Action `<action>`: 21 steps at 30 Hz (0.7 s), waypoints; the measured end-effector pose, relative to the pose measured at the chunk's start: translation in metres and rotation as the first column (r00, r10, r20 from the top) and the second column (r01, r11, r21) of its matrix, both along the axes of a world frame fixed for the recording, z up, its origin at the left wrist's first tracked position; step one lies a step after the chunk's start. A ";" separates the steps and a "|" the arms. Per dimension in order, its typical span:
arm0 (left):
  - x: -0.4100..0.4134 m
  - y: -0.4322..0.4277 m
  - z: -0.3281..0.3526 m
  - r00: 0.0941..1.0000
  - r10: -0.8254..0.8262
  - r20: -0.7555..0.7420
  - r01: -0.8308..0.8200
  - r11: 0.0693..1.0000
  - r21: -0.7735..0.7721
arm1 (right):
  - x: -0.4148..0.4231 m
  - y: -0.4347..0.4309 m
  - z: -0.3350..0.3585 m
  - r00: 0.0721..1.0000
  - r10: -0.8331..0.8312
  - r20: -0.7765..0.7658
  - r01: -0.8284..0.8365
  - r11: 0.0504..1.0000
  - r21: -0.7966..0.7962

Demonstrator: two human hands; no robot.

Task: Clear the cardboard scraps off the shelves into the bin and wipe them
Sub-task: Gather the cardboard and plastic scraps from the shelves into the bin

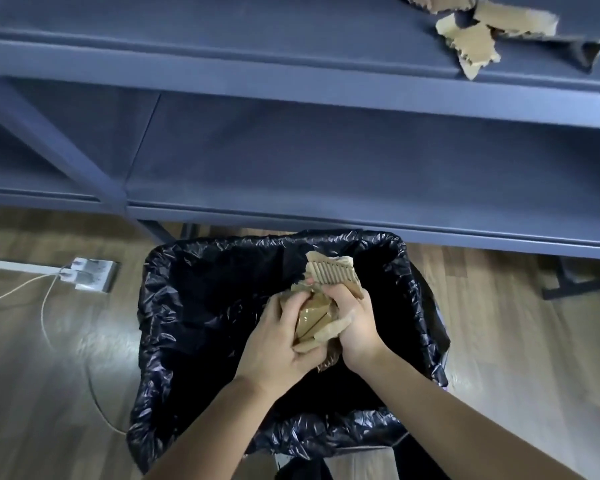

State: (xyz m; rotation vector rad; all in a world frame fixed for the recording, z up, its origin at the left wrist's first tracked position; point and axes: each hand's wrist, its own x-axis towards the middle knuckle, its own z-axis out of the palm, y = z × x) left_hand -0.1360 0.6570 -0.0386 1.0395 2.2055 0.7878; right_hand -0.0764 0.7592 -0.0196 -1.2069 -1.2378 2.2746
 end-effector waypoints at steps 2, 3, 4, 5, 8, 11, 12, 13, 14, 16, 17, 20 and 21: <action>0.001 -0.002 -0.006 1.000 0.007 0.029 -0.007 1.000 -0.016 | 0.002 -0.001 -0.006 1.000 0.011 0.018 -0.011 1.000 -0.001; 0.002 -0.003 -0.008 0.999 0.010 0.040 -0.008 1.000 -0.027 | 0.003 -0.002 -0.010 0.999 0.016 0.037 -0.016 1.000 -0.001; 0.003 -0.004 -0.010 0.999 0.010 0.047 -0.008 0.999 -0.044 | 0.005 -0.003 -0.013 0.998 0.021 0.058 -0.021 1.000 0.000; 0.004 -0.005 -0.012 0.999 0.008 0.047 -0.005 0.998 -0.060 | 0.006 -0.004 -0.015 0.997 0.029 0.076 -0.029 1.000 0.000; 0.005 -0.007 -0.019 0.997 0.024 0.073 -0.016 0.995 -0.103 | 0.008 -0.005 -0.027 0.988 0.060 0.140 -0.066 0.997 0.040; 0.004 -0.010 -0.030 0.995 0.048 0.086 -0.033 0.985 -0.170 | 0.008 -0.005 -0.042 0.963 0.144 0.230 -0.172 0.979 0.109; 0.003 -0.011 -0.032 0.995 0.048 0.086 -0.029 0.978 -0.208 | 0.008 -0.004 -0.046 0.954 0.173 0.243 -0.205 0.972 0.113; 0.002 -0.012 -0.034 0.996 0.045 0.083 -0.023 0.968 -0.249 | 0.009 -0.003 -0.051 0.947 0.205 0.249 -0.241 0.963 0.121; 0.002 -0.012 -0.035 0.996 0.042 0.078 -0.018 0.957 -0.289 | 0.011 -0.001 -0.052 0.937 0.239 0.253 -0.278 0.951 0.132; 0.001 -0.013 -0.036 0.997 0.036 0.075 -0.007 0.937 -0.350 | 0.012 0.001 -0.052 0.902 0.290 0.318 -0.343 0.932 0.122; 0.000 -0.014 -0.036 0.996 0.029 0.079 0.003 0.928 -0.372 | 0.013 0.003 -0.051 0.881 0.305 0.362 -0.373 0.918 0.136; -0.002 -0.013 -0.032 0.996 0.018 0.090 0.021 0.912 -0.409 | 0.014 0.007 -0.053 0.829 0.254 0.499 -0.422 0.869 0.259; -0.003 -0.013 -0.030 0.996 0.018 0.093 0.022 0.910 -0.414 | 0.013 0.009 -0.051 0.818 0.215 0.533 -0.422 0.855 0.302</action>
